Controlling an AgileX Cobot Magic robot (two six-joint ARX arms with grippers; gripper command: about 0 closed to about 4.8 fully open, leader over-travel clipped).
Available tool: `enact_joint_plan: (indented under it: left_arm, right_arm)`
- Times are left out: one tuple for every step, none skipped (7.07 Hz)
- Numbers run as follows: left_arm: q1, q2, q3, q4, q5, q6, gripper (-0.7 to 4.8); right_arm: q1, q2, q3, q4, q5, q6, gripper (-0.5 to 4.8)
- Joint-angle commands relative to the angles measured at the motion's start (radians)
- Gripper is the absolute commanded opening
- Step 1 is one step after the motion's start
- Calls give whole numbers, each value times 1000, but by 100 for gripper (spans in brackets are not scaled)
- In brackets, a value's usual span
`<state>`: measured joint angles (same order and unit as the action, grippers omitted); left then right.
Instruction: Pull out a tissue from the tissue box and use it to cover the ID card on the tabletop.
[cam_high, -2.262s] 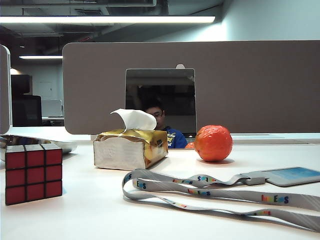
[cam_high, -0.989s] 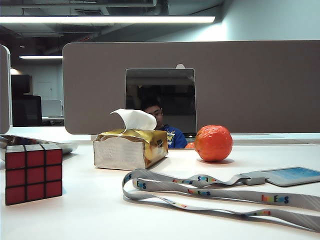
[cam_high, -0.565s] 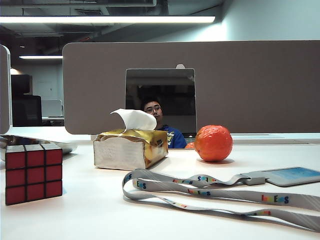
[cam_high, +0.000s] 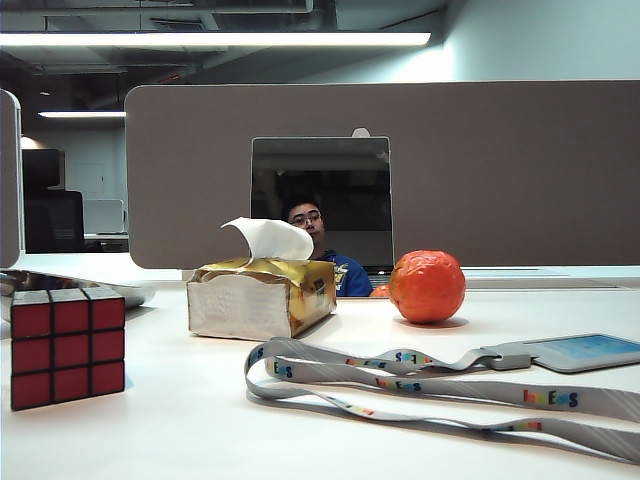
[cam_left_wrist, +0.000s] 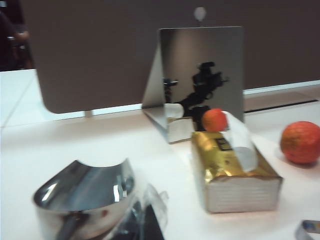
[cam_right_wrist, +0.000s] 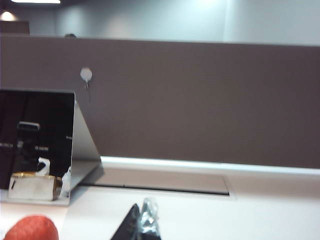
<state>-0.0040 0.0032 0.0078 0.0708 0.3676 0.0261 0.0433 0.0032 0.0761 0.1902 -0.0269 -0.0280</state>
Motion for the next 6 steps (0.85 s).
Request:
enact_joint_plan:
  left_arm:
    - [-1, 1, 3, 14, 106, 0, -6]
    - [-1, 1, 3, 14, 167, 0, -6]
    - [-1, 1, 3, 14, 236, 0, -6]
    - [-1, 1, 3, 14, 249, 0, -6]
    - [-1, 1, 3, 14, 265, -1, -6]
    - [-1, 1, 3, 14, 265, -1, -6]
  right_arm:
    - [0, -1, 76, -55, -76, -23, -1]
    - [0, -1, 153, -134, -158, -96, -1]
    - [0, 0, 273, -247, -178, -164, -1]
    - [0, 7, 327, -278, -178, -164, -1]
    - [0, 142, 503, -347, -306, -163, -1]
    - [7, 367, 676, -350, -518, -155, -1]
